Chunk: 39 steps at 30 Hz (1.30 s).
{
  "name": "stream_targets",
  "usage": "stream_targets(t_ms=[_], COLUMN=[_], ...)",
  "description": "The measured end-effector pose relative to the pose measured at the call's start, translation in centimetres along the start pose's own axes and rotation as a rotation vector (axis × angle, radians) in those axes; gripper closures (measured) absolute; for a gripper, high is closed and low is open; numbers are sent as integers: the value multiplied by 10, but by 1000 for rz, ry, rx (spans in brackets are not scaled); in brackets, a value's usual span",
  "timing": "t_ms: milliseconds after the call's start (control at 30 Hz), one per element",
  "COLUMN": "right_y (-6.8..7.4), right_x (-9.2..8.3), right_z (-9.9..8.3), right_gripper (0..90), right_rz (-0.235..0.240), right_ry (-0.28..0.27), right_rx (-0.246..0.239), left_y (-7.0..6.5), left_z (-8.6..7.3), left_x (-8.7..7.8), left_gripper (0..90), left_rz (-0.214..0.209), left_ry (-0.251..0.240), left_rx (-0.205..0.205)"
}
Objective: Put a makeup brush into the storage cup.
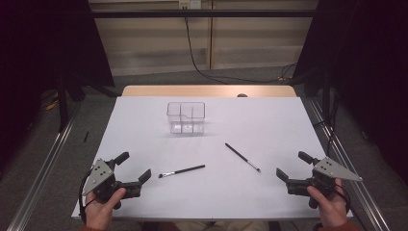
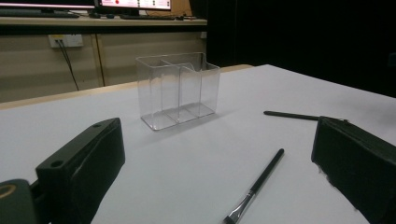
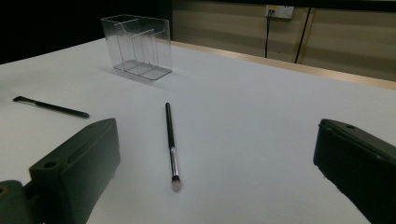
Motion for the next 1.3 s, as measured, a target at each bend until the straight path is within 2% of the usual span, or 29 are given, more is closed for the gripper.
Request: stream_targets(t_ms=[67,267,367,433,633,767,967,1100,1300], right_y=[0,0,0,1,1,5,6,6,8], right_x=[0,0,1,2,0,1,2,2,3], right_z=[0,0,0,-1,0,2,3,3,2], right_gripper=[0,0,0,0,1,1,1,4,4], right_rz=[7,18,23,26,30,41,46,50,63], right_ry=[-2,-5,-5,-3,-5,-7,-8,-15,-9], right_rx=[6,6,1,0,-2,-1,-6,-8,-4], left_y=[0,0,-1,-2,-4,-6,-9,-13,-15], left_z=[0,-1,-3,-3,-3,-3,-2,1,4], left_x=[0,3,4,5,5,2,5,7,12], left_gripper=[26,21,20,20,20,20,20,24,24], left_rz=[-1,-9,-16,-21,-30,-40,-60,-85,-80], left_ry=[3,14,37,34,46,44,49,47,50], left_rx=[10,3,31,19,39,20,18,-16,4])
Point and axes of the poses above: each handheld gripper's, and its own axes: x roughly forward along the jaws, z roughly out of its top, y roughly to its left, the point moved 6 cm from there along x, roughly forward along the jaws, and after that the axes turned 1 degree about -y, right-handed, at the moved point
